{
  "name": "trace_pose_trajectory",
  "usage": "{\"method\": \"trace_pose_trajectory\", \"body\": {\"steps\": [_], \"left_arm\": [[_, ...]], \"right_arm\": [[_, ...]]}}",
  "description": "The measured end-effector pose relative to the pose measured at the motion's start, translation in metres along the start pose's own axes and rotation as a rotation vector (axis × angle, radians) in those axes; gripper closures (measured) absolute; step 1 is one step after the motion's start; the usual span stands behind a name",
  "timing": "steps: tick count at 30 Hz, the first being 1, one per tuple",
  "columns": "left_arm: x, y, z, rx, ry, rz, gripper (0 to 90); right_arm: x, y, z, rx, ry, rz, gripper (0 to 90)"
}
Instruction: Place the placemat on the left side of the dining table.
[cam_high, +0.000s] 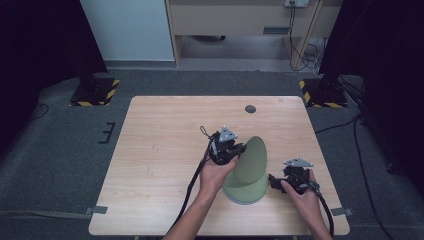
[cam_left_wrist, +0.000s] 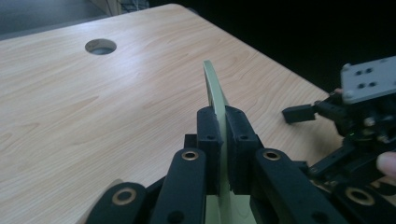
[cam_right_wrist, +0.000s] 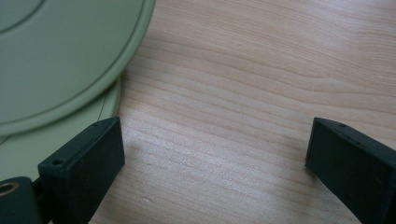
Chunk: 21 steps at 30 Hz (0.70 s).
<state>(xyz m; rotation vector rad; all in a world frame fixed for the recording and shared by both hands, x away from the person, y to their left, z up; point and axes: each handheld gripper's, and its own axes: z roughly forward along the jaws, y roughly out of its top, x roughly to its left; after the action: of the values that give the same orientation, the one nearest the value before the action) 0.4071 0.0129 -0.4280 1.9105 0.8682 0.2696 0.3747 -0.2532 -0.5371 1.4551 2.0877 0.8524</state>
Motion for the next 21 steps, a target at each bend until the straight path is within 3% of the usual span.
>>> {"method": "trace_pose_trajectory", "body": {"steps": [8, 21], "left_arm": [[-0.006, 0.014, -0.007, -0.036, -0.021, 0.005, 85.7], [0.008, 0.03, -0.015, -0.069, 0.045, 0.003, 85.7]], "right_arm": [[0.0, 0.0, 0.001, -0.002, 0.007, 0.004, 4.5], [0.0, 0.0, 0.001, -0.005, 0.011, 0.004, 3.8]]}}
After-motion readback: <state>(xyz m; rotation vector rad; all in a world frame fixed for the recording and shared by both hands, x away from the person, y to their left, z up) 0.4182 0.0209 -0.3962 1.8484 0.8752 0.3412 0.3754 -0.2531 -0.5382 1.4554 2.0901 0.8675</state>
